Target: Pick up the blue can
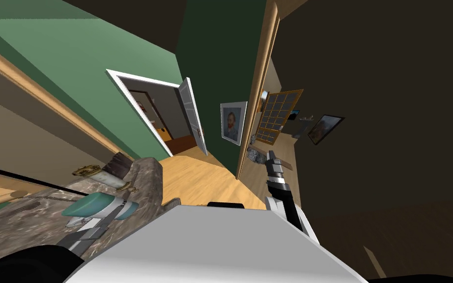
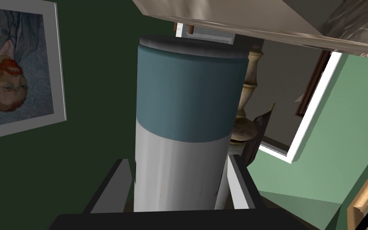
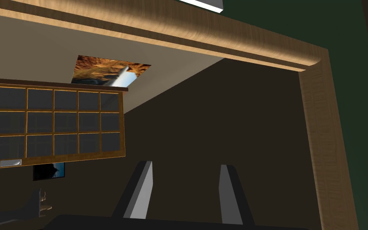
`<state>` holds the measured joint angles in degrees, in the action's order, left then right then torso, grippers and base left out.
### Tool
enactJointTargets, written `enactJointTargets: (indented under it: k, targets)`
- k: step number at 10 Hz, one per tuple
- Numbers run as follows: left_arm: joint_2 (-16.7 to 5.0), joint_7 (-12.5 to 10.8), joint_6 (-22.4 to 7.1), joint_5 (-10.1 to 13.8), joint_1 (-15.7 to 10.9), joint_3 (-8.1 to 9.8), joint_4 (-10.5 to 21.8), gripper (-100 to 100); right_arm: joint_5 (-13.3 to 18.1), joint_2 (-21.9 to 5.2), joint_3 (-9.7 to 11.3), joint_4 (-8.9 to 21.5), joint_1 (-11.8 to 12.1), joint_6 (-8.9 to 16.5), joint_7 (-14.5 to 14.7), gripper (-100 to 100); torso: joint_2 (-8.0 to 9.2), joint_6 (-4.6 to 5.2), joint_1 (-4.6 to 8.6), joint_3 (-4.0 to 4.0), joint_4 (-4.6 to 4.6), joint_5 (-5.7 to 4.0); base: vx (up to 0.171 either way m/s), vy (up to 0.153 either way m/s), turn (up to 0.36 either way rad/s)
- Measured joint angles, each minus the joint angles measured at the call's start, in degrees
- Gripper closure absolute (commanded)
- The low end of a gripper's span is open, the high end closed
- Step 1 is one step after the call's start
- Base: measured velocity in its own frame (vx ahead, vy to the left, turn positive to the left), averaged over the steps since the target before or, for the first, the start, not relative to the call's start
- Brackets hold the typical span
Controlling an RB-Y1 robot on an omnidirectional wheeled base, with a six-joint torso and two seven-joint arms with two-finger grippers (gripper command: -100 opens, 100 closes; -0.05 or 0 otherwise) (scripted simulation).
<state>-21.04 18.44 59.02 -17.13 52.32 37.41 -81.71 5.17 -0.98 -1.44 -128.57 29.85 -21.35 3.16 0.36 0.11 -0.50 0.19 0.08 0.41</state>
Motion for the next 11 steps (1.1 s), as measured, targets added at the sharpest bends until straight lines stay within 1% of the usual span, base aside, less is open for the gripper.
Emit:
enactJointTargets:
  k: [1,2,3,4,5,6,7,8,9,11]
  targets:
    - [0.09,0.58,-1.46,-0.34,-0.69,-1.41,-1.55,100,0.0,0.0,0.0,0.0,0.0,0.0,0.0,0,0.0,0.01,-0.08,-0.02,-0.04,0.24,-0.047,0.039,-0.022]
    - [0.19,0.72,-2.96,-0.48,-0.63,-2.14,-2.81,100,0.0,0.01,0.01,0.0,0.0,0.0,0.0,0,-0.16,-0.01,-0.1,-0.12,-0.1,0.35,-0.067,0.061,0.211]
    - [0.77,1.24,-5.03,-1.23,-1.24,-3.82,-5.53,100,0.0,0.0,0.0,0.0,0.01,0.0,0.0,0,-0.18,-0.04,-0.18,-0.15,-0.14,0.46,-0.079,0.057,0.097]
    - [0.25,1.43,-6.69,-1.45,-2.0,-5.14,-6.6,100,0.0,0.01,0.01,0.0,0.0,0.0,0.0,0,-0.19,-0.01,-0.3,-0.17,-0.17,0.57,-0.044,0.023,-0.037]
    - [0.07,1.4,-8.2,-1.48,-2.13,-5.7,-7.16,100,0.0,0.01,0.01,0.0,0.0,0.0,0.0,0,-0.31,-0.05,-0.41,-0.26,-0.22,0.67,-0.083,0.069,0.196]
    - [0.33,2.47,-8.9,-2.05,-3.76,-7.06,-7.47,100,0.0,0.0,0.0,0.0,0.01,0.0,0.0,0,-0.23,-0.13,-0.59,-0.26,-0.3,0.93,-0.08,0.072,0.108]
    - [0.19,2.88,-10.42,-2.45,-4.28,-8.56,-9.04,100,0.0,0.0,0.01,0.0,0.0,0.0,0.0,0,-0.2,-0.07,-0.62,-0.25,-0.31,1.05,-0.033,0.035,-0.028]
    - [0.25,2.85,-12.0,-2.61,-4.15,-9.27,-10.23,100,0.0,0.01,0.01,0.0,0.0,0.0,0.0,0,-0.35,-0.05,-0.58,-0.34,-0.37,1.13,-0.003,0.007,-0.023]
    - [0.25,2.78,-13.36,-2.69,-4.27,-9.61,-10.66,100,0.0,0.01,0.01,0.0,0.0,0.0,0.0,0,-0.54,-0.07,-0.63,-0.47,-0.44,1.2,-0.046,0.058,0.205]
    - [0.76,3.84,-16.57,-3.73,-5.62,-12.62,-13.79,100,0.0,0.0,0.01,0.0,0.0,0.0,0.0,0,-0.47,-0.01,-0.86,-0.45,-0.45,1.32,-0.06,0.052,0.036]
